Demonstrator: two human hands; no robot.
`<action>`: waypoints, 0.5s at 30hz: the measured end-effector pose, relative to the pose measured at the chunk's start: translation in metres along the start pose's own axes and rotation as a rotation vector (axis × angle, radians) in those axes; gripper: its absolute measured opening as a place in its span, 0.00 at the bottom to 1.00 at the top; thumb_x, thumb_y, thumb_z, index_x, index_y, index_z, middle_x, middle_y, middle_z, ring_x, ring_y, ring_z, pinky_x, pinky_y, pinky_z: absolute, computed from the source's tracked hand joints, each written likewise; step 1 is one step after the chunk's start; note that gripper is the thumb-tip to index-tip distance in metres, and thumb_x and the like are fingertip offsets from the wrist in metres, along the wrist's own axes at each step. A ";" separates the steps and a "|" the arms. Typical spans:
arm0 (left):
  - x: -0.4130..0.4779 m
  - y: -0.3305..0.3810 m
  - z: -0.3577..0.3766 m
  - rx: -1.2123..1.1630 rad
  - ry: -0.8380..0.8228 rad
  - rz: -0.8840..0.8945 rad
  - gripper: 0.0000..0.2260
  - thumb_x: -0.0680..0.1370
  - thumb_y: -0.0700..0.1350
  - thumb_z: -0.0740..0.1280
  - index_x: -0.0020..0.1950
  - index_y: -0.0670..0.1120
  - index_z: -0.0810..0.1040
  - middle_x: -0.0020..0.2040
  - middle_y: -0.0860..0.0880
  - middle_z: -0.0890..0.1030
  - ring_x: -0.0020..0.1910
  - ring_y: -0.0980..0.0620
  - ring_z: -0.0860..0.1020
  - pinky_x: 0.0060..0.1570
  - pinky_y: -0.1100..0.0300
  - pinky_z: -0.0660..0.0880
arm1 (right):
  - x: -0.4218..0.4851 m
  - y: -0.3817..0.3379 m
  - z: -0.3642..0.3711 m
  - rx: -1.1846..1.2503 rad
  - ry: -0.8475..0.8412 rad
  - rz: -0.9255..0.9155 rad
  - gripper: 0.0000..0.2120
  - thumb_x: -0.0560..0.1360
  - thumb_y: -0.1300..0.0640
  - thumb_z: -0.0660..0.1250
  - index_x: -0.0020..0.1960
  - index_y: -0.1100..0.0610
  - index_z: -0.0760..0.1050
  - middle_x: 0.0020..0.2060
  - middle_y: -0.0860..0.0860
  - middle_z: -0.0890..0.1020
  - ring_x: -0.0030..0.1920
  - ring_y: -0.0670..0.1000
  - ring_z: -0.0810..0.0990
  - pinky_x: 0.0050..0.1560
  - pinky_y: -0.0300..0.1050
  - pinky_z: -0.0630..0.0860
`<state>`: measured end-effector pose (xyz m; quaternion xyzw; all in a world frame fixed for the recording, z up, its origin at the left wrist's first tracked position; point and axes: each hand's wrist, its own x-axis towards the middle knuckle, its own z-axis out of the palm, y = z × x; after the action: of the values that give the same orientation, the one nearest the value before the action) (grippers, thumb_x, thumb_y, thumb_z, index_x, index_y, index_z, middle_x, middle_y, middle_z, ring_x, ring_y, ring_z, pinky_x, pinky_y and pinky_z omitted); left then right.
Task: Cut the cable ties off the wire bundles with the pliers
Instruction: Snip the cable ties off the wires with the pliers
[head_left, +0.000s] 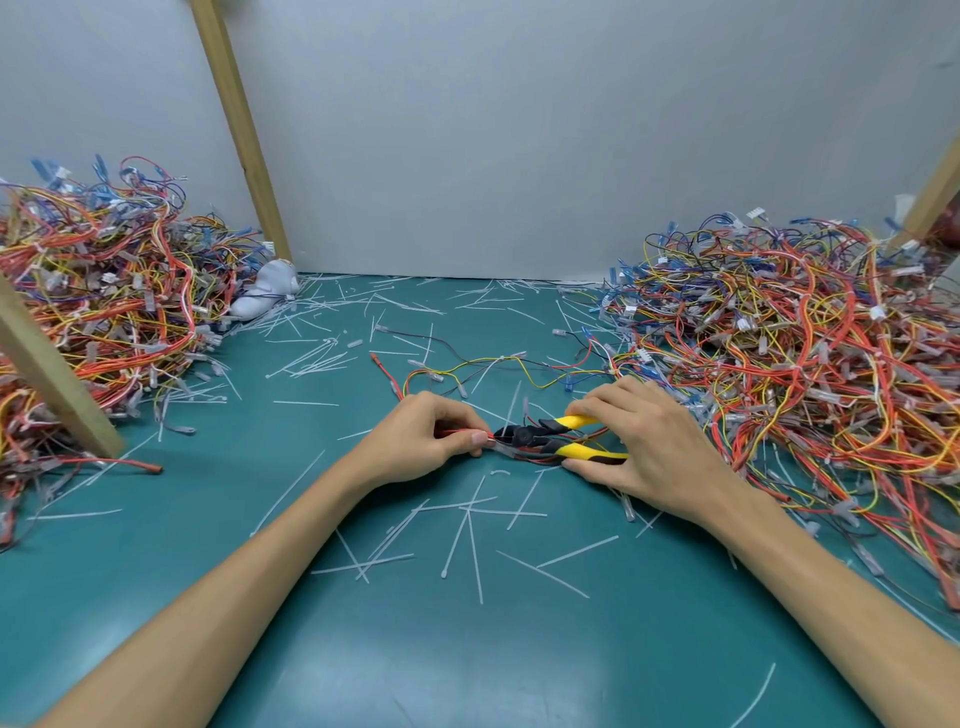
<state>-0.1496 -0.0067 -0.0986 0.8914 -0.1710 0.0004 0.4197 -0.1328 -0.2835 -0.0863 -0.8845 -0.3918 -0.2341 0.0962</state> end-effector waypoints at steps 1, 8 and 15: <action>0.000 0.000 0.000 0.002 0.000 0.001 0.06 0.79 0.44 0.68 0.43 0.48 0.83 0.37 0.53 0.83 0.36 0.54 0.75 0.40 0.58 0.72 | 0.000 0.000 0.000 0.000 -0.001 -0.001 0.20 0.69 0.42 0.75 0.55 0.53 0.79 0.49 0.47 0.81 0.49 0.54 0.77 0.50 0.50 0.75; -0.001 0.002 0.000 0.009 0.004 0.005 0.07 0.79 0.44 0.68 0.42 0.50 0.83 0.36 0.54 0.83 0.35 0.58 0.75 0.39 0.60 0.71 | 0.001 -0.002 -0.002 -0.008 -0.008 0.010 0.20 0.70 0.42 0.74 0.55 0.54 0.79 0.49 0.47 0.81 0.49 0.53 0.76 0.50 0.49 0.75; -0.001 0.003 0.000 0.025 0.024 0.002 0.06 0.78 0.42 0.68 0.44 0.46 0.83 0.36 0.52 0.83 0.36 0.57 0.76 0.41 0.59 0.73 | 0.003 -0.008 -0.005 -0.016 -0.032 0.045 0.19 0.69 0.44 0.75 0.54 0.55 0.80 0.45 0.49 0.80 0.46 0.54 0.76 0.48 0.47 0.73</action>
<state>-0.1511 -0.0081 -0.0964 0.8963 -0.1667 0.0134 0.4106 -0.1387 -0.2778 -0.0806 -0.8975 -0.3713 -0.2210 0.0881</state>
